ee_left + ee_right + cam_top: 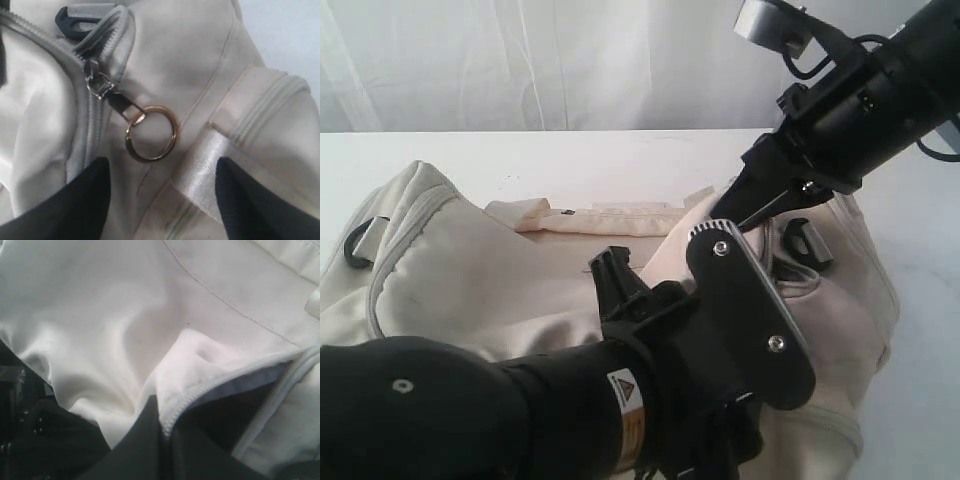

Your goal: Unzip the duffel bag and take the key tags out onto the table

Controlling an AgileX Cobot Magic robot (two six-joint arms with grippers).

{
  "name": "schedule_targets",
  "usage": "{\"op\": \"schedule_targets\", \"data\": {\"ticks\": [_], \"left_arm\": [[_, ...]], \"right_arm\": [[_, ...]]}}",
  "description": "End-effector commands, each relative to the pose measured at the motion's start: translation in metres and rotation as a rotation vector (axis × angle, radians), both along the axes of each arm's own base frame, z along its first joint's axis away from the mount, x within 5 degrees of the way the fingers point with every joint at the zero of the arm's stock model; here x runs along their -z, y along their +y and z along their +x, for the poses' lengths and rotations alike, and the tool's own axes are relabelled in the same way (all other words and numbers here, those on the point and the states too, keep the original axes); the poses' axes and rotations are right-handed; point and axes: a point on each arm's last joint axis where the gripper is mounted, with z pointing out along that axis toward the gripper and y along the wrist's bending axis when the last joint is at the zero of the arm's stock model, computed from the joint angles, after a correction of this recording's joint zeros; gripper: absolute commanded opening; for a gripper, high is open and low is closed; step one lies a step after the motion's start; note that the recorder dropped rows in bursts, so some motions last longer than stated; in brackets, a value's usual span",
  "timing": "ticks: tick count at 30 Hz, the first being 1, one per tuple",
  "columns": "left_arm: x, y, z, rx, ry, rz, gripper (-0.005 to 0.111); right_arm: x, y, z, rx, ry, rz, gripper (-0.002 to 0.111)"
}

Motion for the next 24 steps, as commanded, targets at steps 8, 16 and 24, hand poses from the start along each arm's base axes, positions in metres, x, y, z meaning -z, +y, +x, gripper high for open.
{"op": "schedule_targets", "data": {"ticks": [8,16,24], "left_arm": [[-0.004,0.002,0.030,-0.011,0.147,-0.172,0.059],[-0.005,0.006,0.044,-0.014,0.227,-0.237,0.032],[0.006,-0.002,0.041,0.034,0.285,-0.231,0.020]], "right_arm": [[-0.008,-0.001,0.001,0.013,-0.030,0.031,0.000],[-0.007,-0.001,0.001,0.013,-0.030,0.030,0.000],[-0.007,-0.001,0.001,0.013,-0.030,0.030,0.000]]}}
